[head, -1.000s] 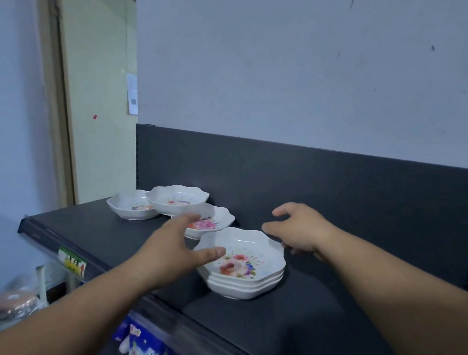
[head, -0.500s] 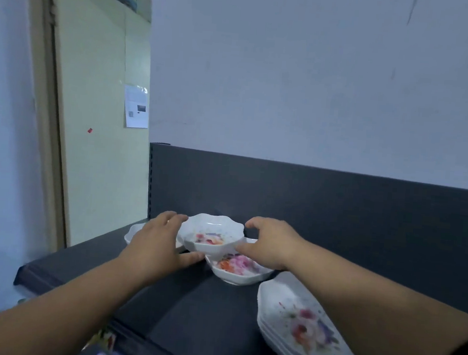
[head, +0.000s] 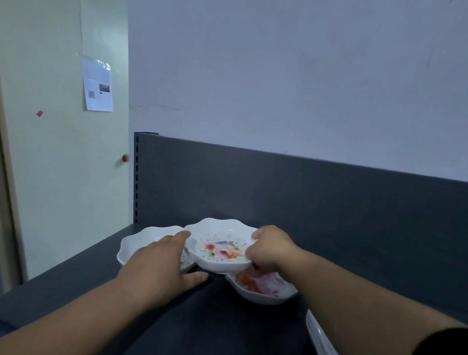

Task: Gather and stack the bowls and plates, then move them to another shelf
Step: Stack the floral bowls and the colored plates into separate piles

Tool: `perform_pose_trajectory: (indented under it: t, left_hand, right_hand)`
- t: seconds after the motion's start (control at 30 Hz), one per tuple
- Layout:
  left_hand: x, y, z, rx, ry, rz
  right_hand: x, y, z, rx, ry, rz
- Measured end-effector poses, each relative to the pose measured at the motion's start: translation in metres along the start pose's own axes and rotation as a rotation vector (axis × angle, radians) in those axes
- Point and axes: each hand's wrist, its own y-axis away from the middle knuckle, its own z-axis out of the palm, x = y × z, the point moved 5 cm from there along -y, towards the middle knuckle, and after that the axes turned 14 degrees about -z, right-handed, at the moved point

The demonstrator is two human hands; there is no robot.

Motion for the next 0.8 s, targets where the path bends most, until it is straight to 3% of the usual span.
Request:
perform_pose_trajectory:
  t: [0.43, 0.8]
  left_hand:
    - [0.058, 0.046, -0.014, 0.119, 0.144, 0.067]
    - [0.155, 0.132, 0.000, 0.088, 0.294, 0.125]
  right_hand:
    - [0.044, 0.054, -0.067, 0.121, -0.308, -0.025]
    - [0.123, 0.153, -0.153, 0.173, -0.294, -0.046]
